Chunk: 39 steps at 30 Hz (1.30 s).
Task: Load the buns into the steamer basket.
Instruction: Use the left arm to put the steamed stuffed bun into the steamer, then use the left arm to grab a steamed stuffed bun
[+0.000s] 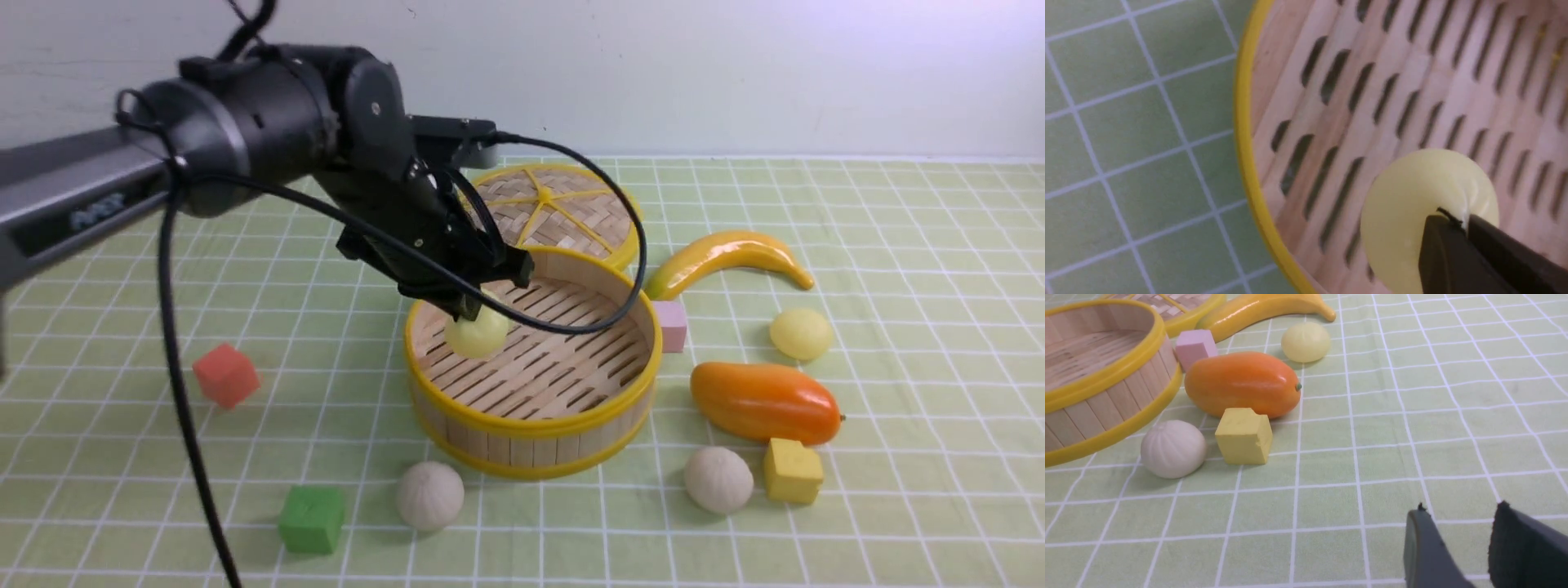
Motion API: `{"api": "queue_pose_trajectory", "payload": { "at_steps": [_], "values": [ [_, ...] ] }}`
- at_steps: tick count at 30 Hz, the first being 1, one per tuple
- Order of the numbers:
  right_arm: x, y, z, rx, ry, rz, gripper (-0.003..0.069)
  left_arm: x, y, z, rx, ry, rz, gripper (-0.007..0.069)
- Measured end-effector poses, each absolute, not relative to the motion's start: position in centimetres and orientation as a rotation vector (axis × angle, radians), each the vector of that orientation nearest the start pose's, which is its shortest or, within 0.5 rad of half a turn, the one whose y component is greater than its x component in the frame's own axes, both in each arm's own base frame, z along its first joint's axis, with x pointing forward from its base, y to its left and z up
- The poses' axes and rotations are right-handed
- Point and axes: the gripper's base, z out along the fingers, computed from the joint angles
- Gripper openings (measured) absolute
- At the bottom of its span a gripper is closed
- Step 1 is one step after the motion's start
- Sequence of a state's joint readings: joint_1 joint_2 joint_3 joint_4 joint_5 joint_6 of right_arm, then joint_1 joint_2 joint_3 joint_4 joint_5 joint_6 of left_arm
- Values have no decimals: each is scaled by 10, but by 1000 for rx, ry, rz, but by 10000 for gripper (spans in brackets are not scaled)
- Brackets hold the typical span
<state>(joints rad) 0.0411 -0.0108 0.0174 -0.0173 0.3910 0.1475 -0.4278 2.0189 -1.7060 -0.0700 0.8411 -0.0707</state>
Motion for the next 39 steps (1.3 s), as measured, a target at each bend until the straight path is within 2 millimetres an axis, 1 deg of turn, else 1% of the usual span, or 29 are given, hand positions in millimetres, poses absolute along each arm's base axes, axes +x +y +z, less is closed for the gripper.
{"api": "queue_pose_trajectory", "payload": {
  "at_steps": [1, 2, 4, 5, 6, 8, 9, 10, 12, 13, 15, 16, 17, 18, 20, 21, 22, 23, 24, 25, 28, 30, 33, 35, 37, 38, 39],
  "values": [
    [52, 2, 173, 90, 1880, 112, 239, 409, -191, 246, 426, 2622, -244, 7],
    [52, 2, 173, 90, 1880, 112, 239, 417, -191, 234, 412, 2638, -190, 31],
    [52, 2, 173, 90, 1880, 112, 239, 422, -190, 227, 412, 2648, -154, 76],
    [52, 2, 173, 90, 1880, 112, 239, 422, -190, 226, 410, 2650, -152, 83],
    [52, 2, 173, 90, 1880, 112, 239, 424, -190, 226, 406, 2649, -149, 133],
    [52, 2, 173, 90, 1880, 112, 239, 424, -190, 231, 394, 2659, -149, 228],
    [52, 2, 173, 90, 1880, 112, 239, 424, -190, 231, 391, 2661, -149, 246],
    [52, 2, 173, 90, 1880, 112, 239, 422, -190, 238, 387, 2676, -146, 304],
    [52, 2, 173, 90, 1880, 112, 239, 415, -186, 250, 385, 2705, -136, 360],
    [52, 2, 173, 90, 1880, 112, 239, 410, -184, 259, 383, 2716, -137, 370],
    [52, 2, 173, 90, 1880, 112, 239, 396, -180, 278, 381, 2731, -147, 351],
    [52, 2, 173, 90, 1880, 112, 239, 387, -178, 289, 381, 2723, -163, 328],
    [52, 2, 173, 90, 1880, 112, 239, 374, -176, 297, 387, 2725, -174, 280],
    [52, 2, 173, 90, 1880, 112, 239, 371, -176, 296, 393, 2734, -173, 271],
    [52, 2, 173, 90, 1880, 112, 239, 335, -176, 297, 457, 2744, -215, 139],
    [52, 2, 173, 90, 1880, 112, 239, 325, -179, 292, 485, 2750, -228, 90],
    [52, 2, 173, 90, 1880, 112, 239, 323, -178, 291, 487, 2752, -231, 81],
    [52, 2, 173, 90, 1880, 112, 239, 309, -181, 280, 520, 2759, -253, 24],
    [52, 2, 173, 90, 1880, 112, 239, 301, -184, 271, 540, 2762, -267, -3],
    [52, 2, 173, 90, 1880, 112, 239, 295, -184, 261, 552, 2775, -271, -13],
    [52, 2, 173, 90, 1880, 112, 239, 292, -184, 242, 566, 2794, -260, -7],
    [52, 2, 173, 90, 1880, 112, 239, 293, -183, 238, 571, 2803, -253, 10],
    [52, 2, 173, 90, 1880, 112, 239, 299, -185, 226, 576, 2809, -246, 97],
    [52, 2, 173, 90, 1880, 112, 239, 302, -187, 219, 580, 2817, -239, 175],
    [52, 2, 173, 90, 1880, 112, 239, 304, -187, 213, 590, 2827, -221, 227],
    [52, 2, 173, 90, 1880, 112, 239, 304, -187, 212, 590, 2829, -220, 232],
    [52, 2, 173, 90, 1880, 112, 239, 305, -187, 209, 600, 2831, -203, 262]
  ]
}}
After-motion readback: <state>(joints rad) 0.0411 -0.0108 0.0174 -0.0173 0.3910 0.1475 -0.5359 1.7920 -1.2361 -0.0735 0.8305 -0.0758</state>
